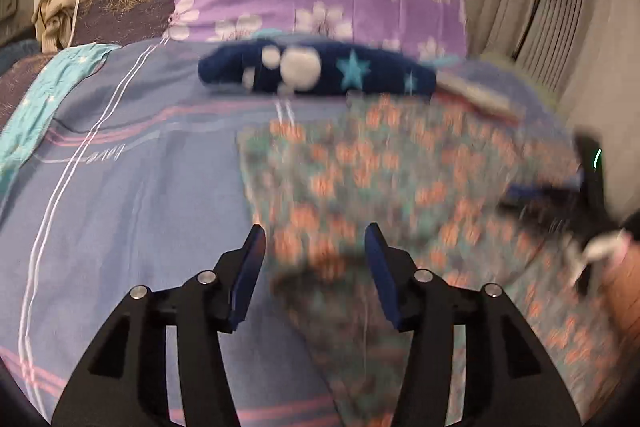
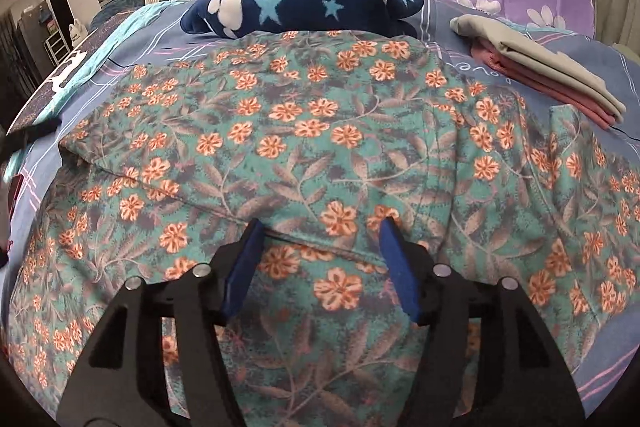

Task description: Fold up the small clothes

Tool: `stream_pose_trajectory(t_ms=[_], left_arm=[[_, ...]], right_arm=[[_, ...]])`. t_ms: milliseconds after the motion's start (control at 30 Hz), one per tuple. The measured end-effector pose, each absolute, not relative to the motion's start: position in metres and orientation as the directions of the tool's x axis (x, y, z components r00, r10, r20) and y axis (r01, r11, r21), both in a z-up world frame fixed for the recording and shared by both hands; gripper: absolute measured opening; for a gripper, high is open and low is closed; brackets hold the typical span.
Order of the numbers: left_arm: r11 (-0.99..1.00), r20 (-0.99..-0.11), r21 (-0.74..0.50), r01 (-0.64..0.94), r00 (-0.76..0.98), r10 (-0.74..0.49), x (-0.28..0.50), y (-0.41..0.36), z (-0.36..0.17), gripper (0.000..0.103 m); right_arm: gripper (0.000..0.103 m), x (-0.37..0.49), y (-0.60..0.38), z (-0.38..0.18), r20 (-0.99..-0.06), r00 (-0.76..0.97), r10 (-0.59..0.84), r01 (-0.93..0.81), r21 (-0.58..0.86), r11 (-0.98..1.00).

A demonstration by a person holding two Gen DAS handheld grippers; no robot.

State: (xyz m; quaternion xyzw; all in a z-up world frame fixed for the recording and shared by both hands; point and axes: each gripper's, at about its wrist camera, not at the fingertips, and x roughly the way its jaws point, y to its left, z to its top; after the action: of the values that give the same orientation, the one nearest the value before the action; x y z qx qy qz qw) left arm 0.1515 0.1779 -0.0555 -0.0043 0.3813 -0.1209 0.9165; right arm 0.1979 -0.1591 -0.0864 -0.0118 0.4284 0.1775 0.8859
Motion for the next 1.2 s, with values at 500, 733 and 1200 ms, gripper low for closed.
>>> stream_pose_trajectory(t_ms=[500,733,1200], left_arm=[[0.988,-0.723,0.156,0.002,0.682,0.113,0.13,0.153,-0.062,0.013],[0.992,-0.683,-0.037,0.123,0.721,-0.115,0.156,0.138,-0.032,0.013],[0.974,-0.764,-0.224,0.016,0.618,-0.186,0.195,0.163,-0.096,0.013]], right_arm=[[0.068,0.2,-0.158,-0.089,-0.75,0.565,0.344,-0.338,0.169,0.926],[0.07,0.199,-0.16,-0.089,-0.744,0.56,0.363,-0.344,0.19,0.92],[0.055,0.15,-0.484,-0.037,-0.589,0.793,0.154,0.27,0.567,0.778]])
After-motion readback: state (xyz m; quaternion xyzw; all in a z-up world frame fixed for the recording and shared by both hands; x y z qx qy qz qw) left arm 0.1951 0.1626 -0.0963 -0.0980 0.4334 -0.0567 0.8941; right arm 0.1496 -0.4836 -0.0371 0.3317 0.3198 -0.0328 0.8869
